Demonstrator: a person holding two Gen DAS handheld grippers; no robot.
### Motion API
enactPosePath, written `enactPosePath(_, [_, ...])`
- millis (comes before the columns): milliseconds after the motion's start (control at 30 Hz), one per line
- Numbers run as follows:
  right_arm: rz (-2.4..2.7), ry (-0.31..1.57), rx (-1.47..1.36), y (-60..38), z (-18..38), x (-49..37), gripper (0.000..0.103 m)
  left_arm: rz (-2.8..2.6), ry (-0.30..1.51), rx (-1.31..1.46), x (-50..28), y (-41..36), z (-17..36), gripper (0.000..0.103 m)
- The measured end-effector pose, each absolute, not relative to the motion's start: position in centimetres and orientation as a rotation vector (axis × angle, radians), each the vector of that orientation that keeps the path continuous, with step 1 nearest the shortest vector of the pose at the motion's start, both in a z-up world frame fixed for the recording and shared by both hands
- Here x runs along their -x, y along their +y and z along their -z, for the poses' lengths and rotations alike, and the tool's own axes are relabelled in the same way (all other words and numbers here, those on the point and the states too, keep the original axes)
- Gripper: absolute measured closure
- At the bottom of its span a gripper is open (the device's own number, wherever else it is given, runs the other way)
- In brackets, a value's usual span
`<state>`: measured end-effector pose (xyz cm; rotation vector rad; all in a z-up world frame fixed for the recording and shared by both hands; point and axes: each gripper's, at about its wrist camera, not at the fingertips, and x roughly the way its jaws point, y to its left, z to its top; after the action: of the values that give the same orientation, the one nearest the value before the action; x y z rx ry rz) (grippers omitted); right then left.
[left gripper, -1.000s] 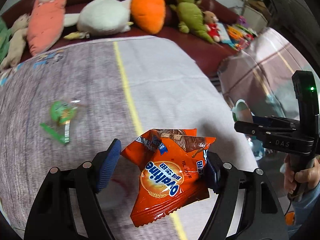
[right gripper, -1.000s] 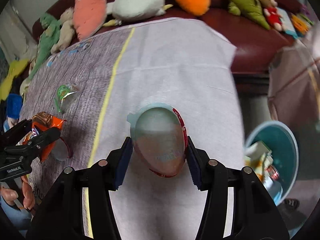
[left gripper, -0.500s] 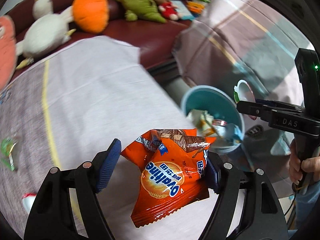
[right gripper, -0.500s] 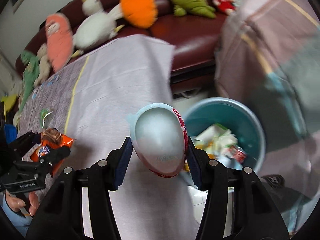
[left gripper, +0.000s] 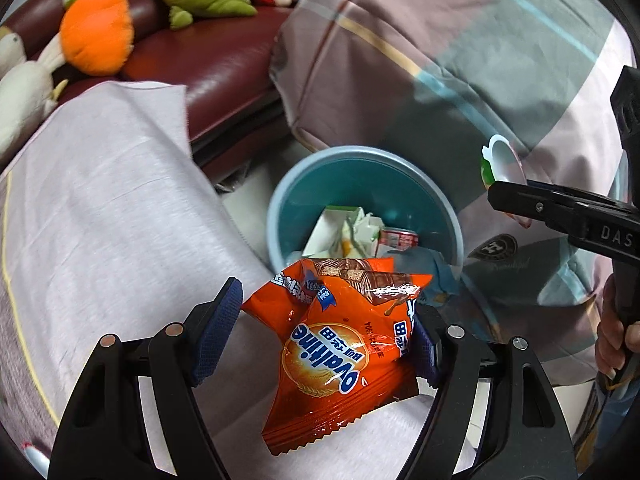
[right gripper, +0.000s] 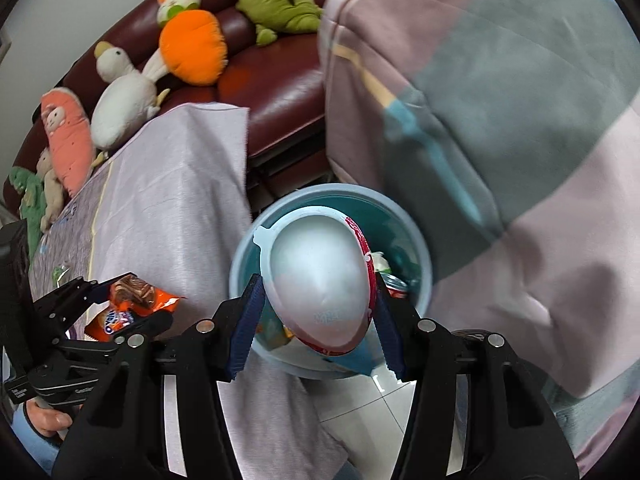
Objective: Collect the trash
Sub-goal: 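Carry the bag and capsule half over the teal bin and open both tools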
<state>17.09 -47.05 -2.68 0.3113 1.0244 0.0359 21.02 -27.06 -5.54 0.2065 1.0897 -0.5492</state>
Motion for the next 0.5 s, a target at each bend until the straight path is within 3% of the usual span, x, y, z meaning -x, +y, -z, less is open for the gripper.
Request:
enactPosePath(267, [-0.021,1.048,-0.325,-48.5,4.2,-17.9,0.052,0.577,1.133,-0.218,-22.7,-29.1,7.7,0.025])
enactPosePath(400, [-0.016,1.049,-0.330,-48.9,4.3,-18.2,0.052,0.564,1.130,-0.243,-23.0,-29.9,8.2,0.014])
enactPosePath(500, [-0.015,1.054,-0.329,-49.0,4.5,-18.4,0.052,0.548,1.124,-0.252,-23.1,-29.9,8.4,0.012])
